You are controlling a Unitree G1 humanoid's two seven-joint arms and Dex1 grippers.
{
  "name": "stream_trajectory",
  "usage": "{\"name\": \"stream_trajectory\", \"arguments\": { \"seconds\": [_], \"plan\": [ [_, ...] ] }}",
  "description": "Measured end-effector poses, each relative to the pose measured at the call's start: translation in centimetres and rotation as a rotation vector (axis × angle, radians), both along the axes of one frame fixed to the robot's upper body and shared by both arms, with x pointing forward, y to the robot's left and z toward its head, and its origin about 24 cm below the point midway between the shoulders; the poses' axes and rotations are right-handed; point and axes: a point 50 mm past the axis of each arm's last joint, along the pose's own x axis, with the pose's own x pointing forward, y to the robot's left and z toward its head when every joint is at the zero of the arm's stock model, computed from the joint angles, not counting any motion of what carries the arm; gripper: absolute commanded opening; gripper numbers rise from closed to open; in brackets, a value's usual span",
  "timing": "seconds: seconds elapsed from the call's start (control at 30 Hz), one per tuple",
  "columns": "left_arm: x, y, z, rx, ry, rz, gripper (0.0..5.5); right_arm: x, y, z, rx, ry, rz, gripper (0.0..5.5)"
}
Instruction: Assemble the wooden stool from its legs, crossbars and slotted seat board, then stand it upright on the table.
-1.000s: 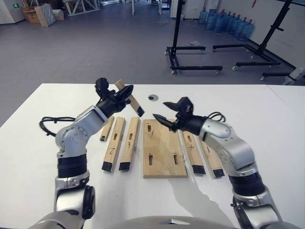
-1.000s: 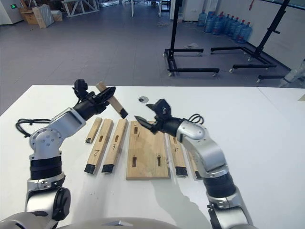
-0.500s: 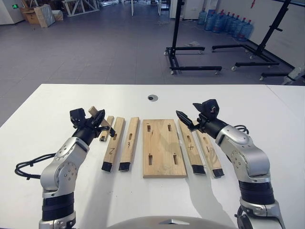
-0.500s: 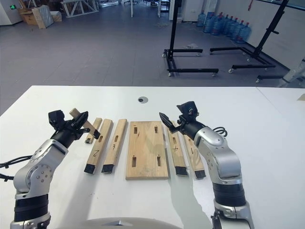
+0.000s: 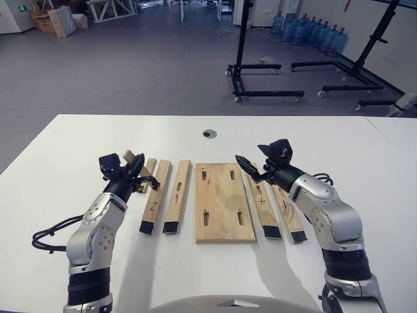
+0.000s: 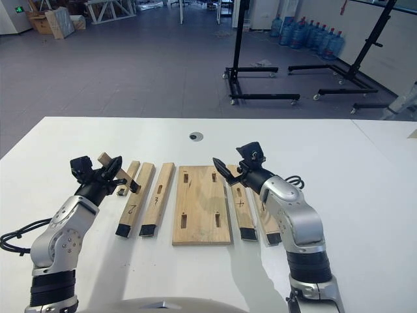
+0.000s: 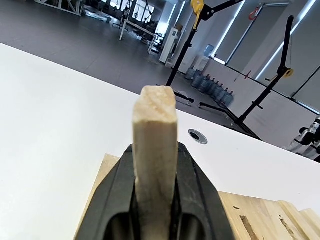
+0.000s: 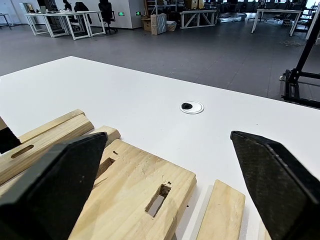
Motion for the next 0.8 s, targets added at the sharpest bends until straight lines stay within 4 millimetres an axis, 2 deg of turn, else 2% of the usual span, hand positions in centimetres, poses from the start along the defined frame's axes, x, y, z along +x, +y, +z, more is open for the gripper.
{"name": "stream_trajectory", "arguments": {
  "seconds": [0.23,0.8],
  "plan": [
    [0.44,-0.92,0.03,0.016,-0.019,0.001,0.39,-0.03,0.31,-0.11,-0.002,0.003,0.011,4.53],
    [0.57,-0.71,-0.09,0.031,-0.016,0.021,0.39,-0.06,0.48,-0.19,-0.005,0.006,0.016,4.53]
  ]
}}
